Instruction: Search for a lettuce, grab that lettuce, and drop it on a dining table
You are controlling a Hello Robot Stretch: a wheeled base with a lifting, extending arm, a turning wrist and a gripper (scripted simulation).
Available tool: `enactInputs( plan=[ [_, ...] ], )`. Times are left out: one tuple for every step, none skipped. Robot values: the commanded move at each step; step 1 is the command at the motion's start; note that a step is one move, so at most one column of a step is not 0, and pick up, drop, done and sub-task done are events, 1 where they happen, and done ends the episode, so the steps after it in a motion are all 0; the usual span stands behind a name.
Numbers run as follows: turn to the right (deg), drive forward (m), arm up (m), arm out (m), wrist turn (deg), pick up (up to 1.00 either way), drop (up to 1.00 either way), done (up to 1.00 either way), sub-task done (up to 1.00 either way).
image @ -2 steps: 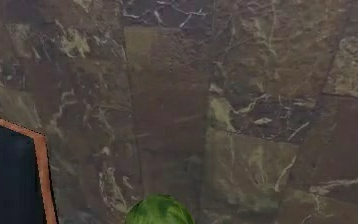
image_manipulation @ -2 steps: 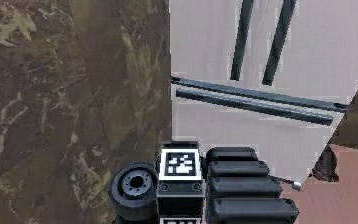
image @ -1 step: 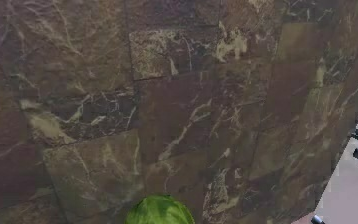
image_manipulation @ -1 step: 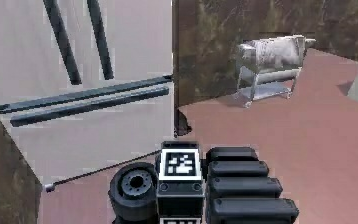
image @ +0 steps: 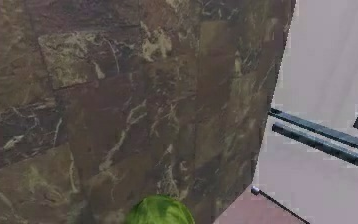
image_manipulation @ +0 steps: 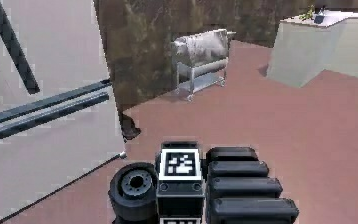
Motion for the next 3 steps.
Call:
enactInputs(
  plan=[
    [-45.0,0.00,0.00,0.00,0.0,0.00,0.00,0.00,0.00],
    [-45.0,0.00,0.00,0.00,0.0,0.00,0.00,0.00,0.00],
    [-30.0,0.00,0.00,0.00,0.0,0.00,0.00,0.00,0.00]
  ],
)
